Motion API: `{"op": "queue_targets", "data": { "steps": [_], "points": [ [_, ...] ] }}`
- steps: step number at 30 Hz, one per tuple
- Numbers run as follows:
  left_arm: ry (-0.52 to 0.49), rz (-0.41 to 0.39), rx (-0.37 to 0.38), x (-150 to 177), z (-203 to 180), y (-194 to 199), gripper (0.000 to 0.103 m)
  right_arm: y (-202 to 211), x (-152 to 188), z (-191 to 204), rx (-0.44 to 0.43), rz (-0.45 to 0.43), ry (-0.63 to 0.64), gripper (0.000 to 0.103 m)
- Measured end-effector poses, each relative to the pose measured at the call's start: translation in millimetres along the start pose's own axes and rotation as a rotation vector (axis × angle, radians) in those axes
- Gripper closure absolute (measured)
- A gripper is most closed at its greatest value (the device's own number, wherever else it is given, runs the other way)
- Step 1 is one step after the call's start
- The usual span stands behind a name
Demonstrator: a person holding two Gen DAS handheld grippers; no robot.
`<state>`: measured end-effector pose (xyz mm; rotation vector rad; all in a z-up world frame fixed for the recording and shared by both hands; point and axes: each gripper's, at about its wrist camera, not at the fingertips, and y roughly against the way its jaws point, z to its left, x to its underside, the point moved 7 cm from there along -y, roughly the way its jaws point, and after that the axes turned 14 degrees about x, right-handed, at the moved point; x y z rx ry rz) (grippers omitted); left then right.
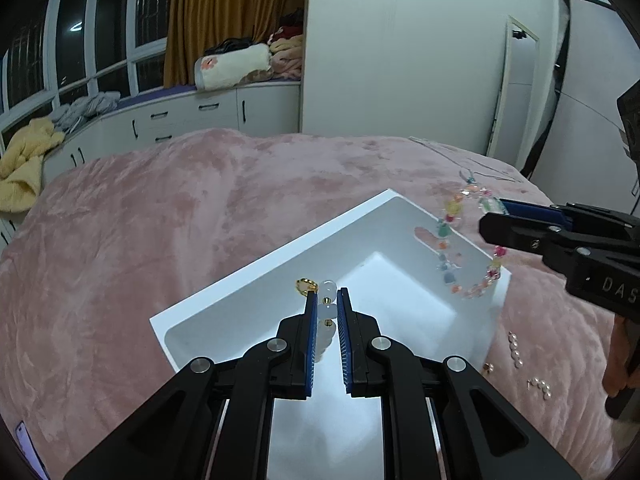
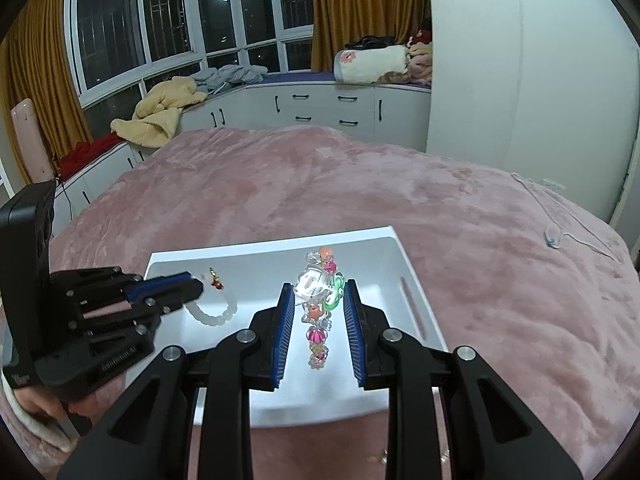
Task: Organize jewelry
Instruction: 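Carry both bracelets into the white box and open both tools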
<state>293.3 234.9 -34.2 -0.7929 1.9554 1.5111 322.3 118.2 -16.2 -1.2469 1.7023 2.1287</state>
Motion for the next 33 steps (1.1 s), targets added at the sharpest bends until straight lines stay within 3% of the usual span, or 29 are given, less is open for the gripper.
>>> {"op": "queue_targets", "data": {
  "steps": [17, 31, 33],
  "points": [
    [0.094, 0.094, -0.045, 24.7, 33.7, -35.6, 0.088, -71.5, 19.8, 14.5, 0.023, 0.143, -0.002, 0.077],
    [0.081, 0.103, -0.046, 27.0, 32.9, -37.1, 0.087, -88.2, 40.6, 15.8, 0.065, 0.203, 0.001, 0.076],
    [0.083, 0.096, -0.047, 25.7, 32.9, -35.6, 0.082, -87.7, 40.9, 15.0, 0.076, 0.206, 0.009, 0.072]
  ]
}}
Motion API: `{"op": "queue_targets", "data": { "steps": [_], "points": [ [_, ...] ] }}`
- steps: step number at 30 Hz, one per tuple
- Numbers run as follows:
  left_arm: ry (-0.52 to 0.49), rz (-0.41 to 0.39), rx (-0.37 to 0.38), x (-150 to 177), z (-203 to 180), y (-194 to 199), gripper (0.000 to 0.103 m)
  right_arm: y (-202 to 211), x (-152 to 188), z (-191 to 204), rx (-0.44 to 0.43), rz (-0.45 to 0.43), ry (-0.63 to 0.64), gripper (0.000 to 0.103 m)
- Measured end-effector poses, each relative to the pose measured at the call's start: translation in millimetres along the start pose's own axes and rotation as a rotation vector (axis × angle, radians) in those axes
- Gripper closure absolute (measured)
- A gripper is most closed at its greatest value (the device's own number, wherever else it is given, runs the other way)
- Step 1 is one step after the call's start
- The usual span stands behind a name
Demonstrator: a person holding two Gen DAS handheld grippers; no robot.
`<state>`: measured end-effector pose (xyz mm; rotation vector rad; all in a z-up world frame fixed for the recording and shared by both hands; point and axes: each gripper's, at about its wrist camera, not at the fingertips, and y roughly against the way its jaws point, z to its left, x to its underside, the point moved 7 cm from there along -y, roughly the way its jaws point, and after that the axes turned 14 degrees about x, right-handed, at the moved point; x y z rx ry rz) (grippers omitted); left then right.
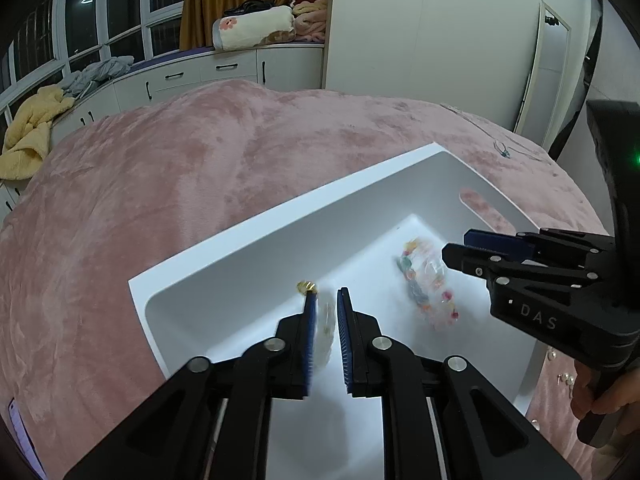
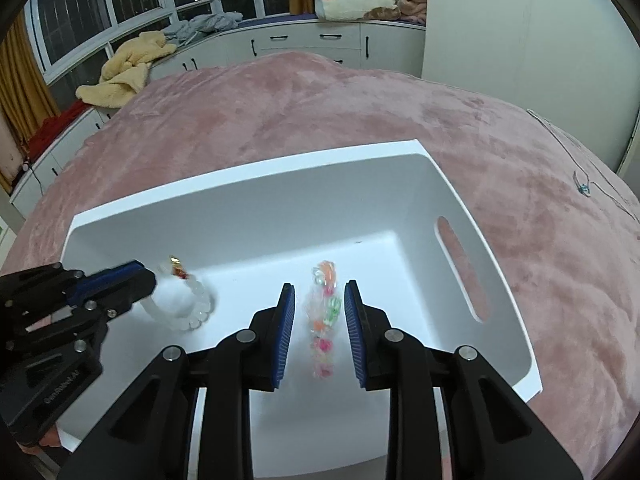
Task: Organize jewelry
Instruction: 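Carry both bracelets into the white box and open both tools, then lift both tools out of the box back toward the remaining jewelry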
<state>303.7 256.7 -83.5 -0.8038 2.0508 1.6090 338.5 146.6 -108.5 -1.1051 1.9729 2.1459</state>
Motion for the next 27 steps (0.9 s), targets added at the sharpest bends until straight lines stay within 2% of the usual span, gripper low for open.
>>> {"op": "queue_targets", "data": {
  "steps": [1, 3, 5, 6, 13, 18, 23, 26, 27],
  "points": [
    [0.000, -0.004, -0.003, -0.8, -0.3, 0.5, 0.078, 0.5, -0.4, -1.0, 0.006, -0.003, 0.001, 0.068],
    [0.001, -0.008, -0.003, -2.0, -1.9, 1.9, 0.074, 3.6, -1.1, -4.1, 0.025, -0.017, 0.002, 0.053],
    [-0.003, -0.014, -0.008, -2.7, -3.2, 3.9, 0.067, 8.5, -2.1, -6.3, 0.035, -0.033, 0.008, 0.045],
    [-0.005, -0.019, -0.013, -3.0, -3.6, 5.6, 0.063, 10.8, -2.8, -7.0, 0.041, -0.040, 0.013, 0.043],
    [-0.014, -0.038, -0.019, -2.3, -11.2, 18.4, 0.059, 33.6, -10.3, -13.8, 0.072, -0.097, 0.027, 0.036],
    [-0.042, -0.049, -0.024, -1.7, -22.3, 29.5, 0.057, 55.2, -13.0, -21.2, 0.104, -0.148, 0.031, 0.025],
    [-0.076, -0.085, -0.030, -8.6, -37.5, 49.0, 0.051, 82.7, -15.8, -30.5, 0.107, -0.198, 0.018, 0.024],
    [-0.097, -0.116, -0.029, -13.7, -49.3, 63.0, 0.045, 103.7, -17.8, -36.6, 0.102, -0.236, 0.004, 0.017],
    [-0.105, -0.125, -0.030, -15.3, -54.4, 68.7, 0.039, 110.5, -18.1, -38.4, 0.103, -0.248, 0.003, 0.016]
  ]
}}
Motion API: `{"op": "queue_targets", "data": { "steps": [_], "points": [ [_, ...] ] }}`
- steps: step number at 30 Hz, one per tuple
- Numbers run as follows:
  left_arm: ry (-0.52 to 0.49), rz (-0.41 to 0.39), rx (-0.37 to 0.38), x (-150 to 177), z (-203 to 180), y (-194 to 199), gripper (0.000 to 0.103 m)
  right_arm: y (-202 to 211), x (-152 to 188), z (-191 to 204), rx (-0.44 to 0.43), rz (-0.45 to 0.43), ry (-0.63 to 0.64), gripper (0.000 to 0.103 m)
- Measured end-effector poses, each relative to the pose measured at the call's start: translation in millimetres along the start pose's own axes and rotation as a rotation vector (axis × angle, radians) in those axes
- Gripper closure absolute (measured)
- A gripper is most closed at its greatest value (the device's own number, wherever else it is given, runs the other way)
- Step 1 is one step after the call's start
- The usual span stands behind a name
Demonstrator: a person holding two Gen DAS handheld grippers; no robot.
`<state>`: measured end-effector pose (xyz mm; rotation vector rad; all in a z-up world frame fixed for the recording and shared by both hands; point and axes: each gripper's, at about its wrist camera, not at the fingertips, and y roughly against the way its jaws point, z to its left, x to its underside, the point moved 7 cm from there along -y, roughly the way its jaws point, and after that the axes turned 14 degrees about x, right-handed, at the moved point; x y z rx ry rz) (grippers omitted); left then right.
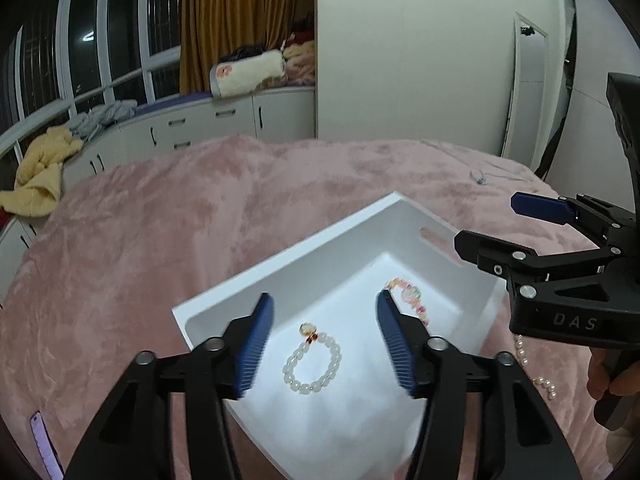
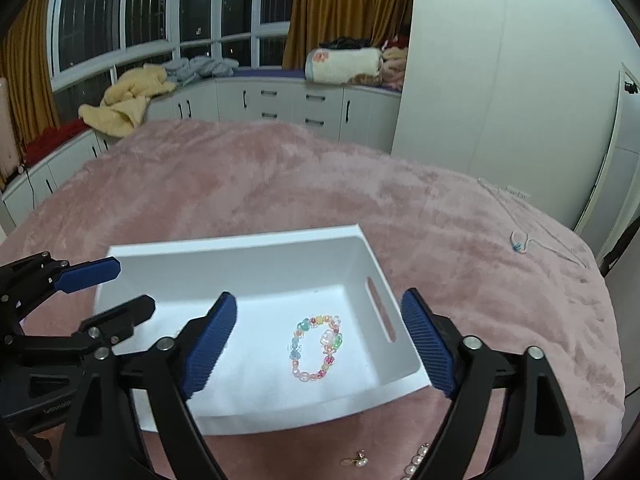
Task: Organize jewelry
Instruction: 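Lift both tools out of the box back toward the remaining jewelry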
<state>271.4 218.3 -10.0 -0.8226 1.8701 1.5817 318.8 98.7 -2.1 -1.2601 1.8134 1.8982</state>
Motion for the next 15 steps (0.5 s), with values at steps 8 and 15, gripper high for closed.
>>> {"op": "queue_targets", "data": {
  "steps": [8, 15],
  "points": [
    [-0.079, -0.065, 0.013, -7.2, -44.3, 36.7, 0.015, 52.3, -0.8, -21.7, -0.009, -0.094, -0.013, 0.005],
    [-0.081, -0.094, 0.062, 10.3, -82.3, 54.1, 0.009, 88.9, 24.7, -55.1, 0.035, -0.121, -0.023, 0.005]
  ]
}}
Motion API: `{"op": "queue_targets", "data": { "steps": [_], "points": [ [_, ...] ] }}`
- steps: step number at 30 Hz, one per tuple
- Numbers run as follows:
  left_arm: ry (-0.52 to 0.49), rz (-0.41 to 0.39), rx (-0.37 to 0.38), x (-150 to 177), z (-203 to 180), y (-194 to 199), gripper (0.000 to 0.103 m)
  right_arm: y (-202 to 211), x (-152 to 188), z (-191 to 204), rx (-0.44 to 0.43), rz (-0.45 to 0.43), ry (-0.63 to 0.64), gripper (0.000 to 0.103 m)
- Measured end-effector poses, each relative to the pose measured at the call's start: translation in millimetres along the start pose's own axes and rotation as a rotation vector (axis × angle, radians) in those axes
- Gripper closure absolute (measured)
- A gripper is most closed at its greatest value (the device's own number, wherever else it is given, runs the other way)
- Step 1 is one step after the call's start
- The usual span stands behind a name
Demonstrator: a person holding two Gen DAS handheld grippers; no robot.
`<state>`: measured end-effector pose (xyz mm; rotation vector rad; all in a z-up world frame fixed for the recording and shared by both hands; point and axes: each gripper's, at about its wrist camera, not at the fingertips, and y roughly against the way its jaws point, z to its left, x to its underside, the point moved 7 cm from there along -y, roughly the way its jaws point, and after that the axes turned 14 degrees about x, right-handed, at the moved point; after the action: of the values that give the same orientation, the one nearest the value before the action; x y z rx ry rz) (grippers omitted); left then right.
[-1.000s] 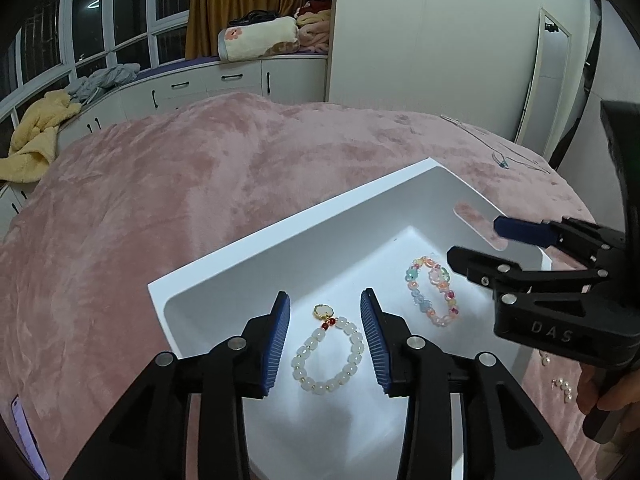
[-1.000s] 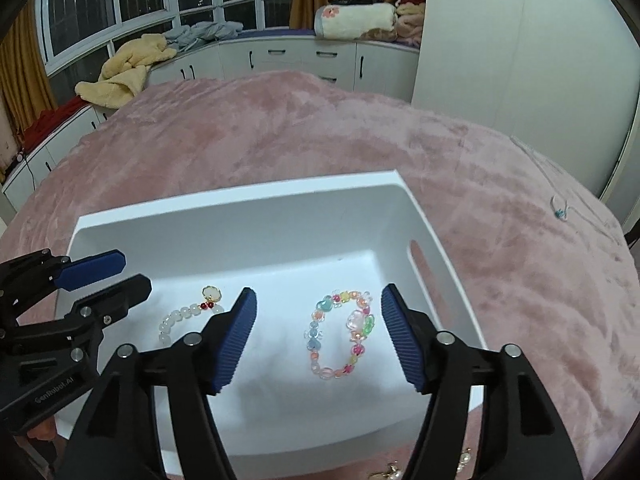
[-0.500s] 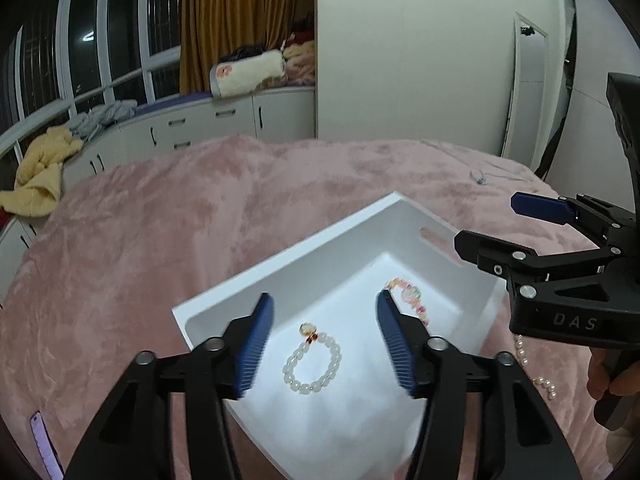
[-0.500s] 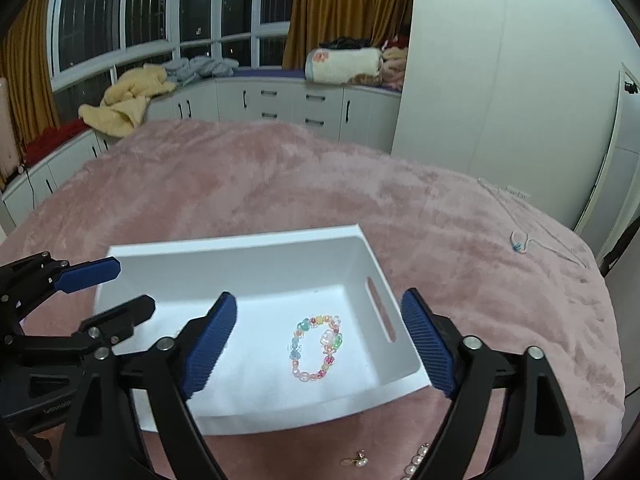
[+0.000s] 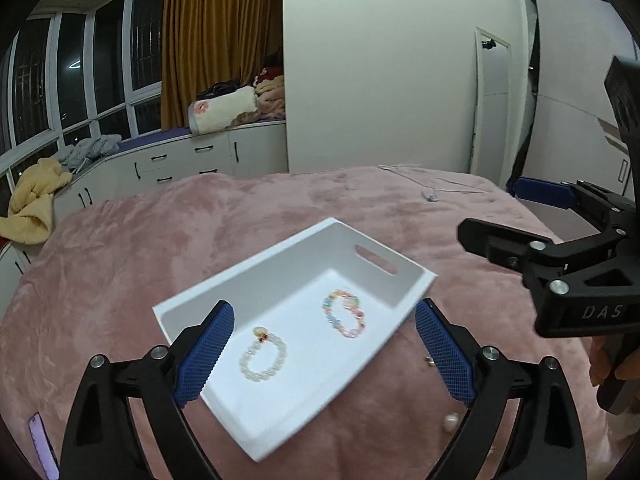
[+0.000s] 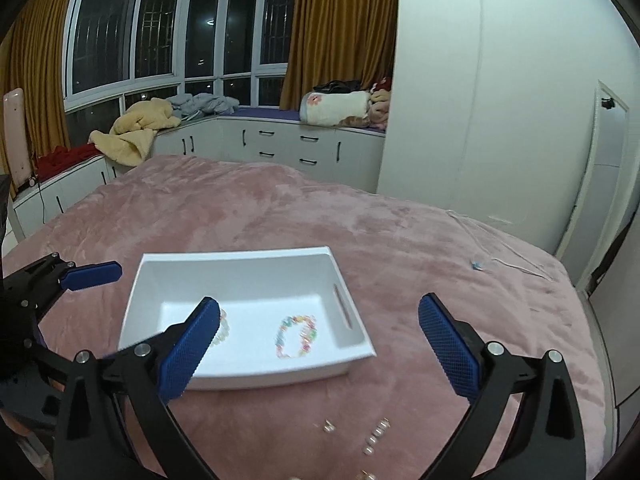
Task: Organize jewelry
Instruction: 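Lift both tools out of the box back toward the remaining jewelry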
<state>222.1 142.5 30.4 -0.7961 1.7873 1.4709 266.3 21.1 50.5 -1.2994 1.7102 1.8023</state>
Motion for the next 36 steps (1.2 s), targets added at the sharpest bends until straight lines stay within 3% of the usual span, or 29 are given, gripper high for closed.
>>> {"op": "queue_targets", "data": {
  "steps": [9, 15, 22, 36],
  "points": [
    [0.005, 0.002, 0.013, 18.1, -30.6, 10.4, 0.007, 32.1, 43.7, -49.2, 0.030, 0.014, -0.037, 0.005],
    [0.044, -0.048, 0.027, 29.9, -40.3, 21.2, 0.006, 41.6, 72.6, -66.2, 0.031, 0.019, -0.018, 0.005],
    [0.013, -0.078, 0.047, 50.6, -62.1, 26.8, 0.006, 47.2, 111.7, -77.1, 0.023, 0.043, 0.001, 0.005],
    [-0.059, -0.002, 0.133, 114.0, -90.8, 5.0, 0.006, 33.8, 166.9, -78.7, 0.008, 0.090, 0.033, 0.005]
  ]
}}
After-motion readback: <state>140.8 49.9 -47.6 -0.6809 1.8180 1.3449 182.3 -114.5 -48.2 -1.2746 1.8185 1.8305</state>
